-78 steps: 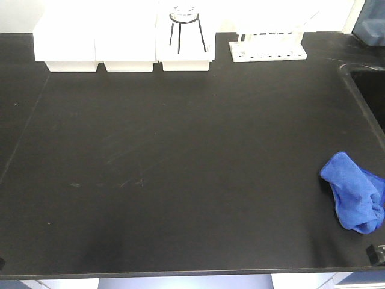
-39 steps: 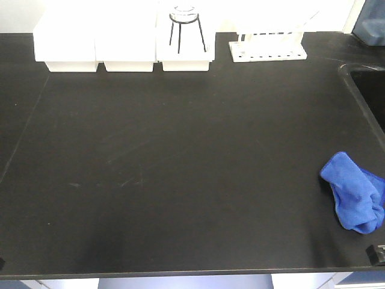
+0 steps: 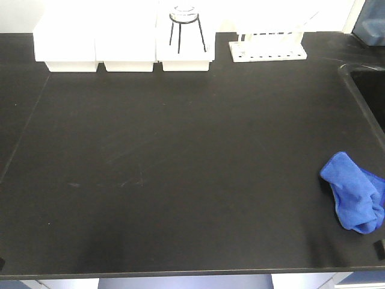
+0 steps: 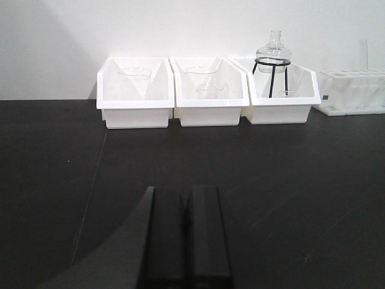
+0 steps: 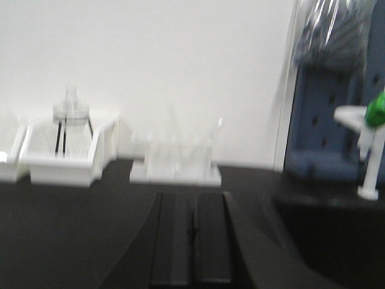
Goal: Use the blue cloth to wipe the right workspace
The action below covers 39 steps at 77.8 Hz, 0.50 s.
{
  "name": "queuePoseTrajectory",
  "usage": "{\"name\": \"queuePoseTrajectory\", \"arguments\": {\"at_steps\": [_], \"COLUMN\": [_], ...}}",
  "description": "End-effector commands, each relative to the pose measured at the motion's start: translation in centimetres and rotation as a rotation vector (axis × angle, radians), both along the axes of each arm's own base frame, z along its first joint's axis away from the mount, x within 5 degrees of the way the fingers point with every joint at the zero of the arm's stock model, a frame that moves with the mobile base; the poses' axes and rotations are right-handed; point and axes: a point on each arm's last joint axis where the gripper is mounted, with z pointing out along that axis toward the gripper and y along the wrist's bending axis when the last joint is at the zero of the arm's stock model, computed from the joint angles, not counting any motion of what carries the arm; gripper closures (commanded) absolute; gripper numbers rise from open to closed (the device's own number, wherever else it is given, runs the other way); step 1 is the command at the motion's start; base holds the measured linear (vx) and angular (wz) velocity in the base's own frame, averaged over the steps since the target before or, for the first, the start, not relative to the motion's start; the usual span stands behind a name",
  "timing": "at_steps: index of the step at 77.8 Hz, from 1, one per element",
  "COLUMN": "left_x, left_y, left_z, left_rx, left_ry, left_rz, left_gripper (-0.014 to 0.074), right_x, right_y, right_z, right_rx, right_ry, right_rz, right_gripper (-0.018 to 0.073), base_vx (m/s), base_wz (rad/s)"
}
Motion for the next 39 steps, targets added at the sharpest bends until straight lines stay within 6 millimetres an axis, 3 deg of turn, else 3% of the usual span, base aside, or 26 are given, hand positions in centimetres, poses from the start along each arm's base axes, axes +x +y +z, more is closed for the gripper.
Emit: {"name": "queuePoseTrajectory", "arguments": {"at_steps": [1,10,18,28,39], "left_x": [-0.1,-0.1,-0.1,-0.1,-0.1], "left_y": [0.1,0.1,0.1,0.1,0.1], "left_z": [1.7,1.7,1.7,1.7,1.7], "left_rx": [-0.015,-0.015,-0.015,-0.015,-0.015], "left_ry": [-0.117,-0.117,-0.117,-0.117,-0.117], "left_rz": [0.009,0.009,0.009,0.009,0.009], "left_gripper": [0.0603,0.0603,0.0603,0.0603,0.0603], "right_x": [-0.5,-1.3,-1.0,1.6,5.0], "right_y": [-0.1,-0.1,-0.1,-0.2,-0.2], "right_z": [2.3,6.6,10.4,14.7,17.0], "right_rx": [0.007,0.003,-0.035,-0.085,-0.083], "right_ry": [-0.177,-0.173,-0.027,0.199,0.410], "right_rz": [-0.008,-0.007,-0.012,-0.031,-0.035], "right_gripper": [0.0567,0.0567,0.0567,0.0567,0.0567], "base_vx": [0.00,0.00,0.00,0.00,0.00], "base_wz": [0.00,0.00,0.00,0.00,0.00]}}
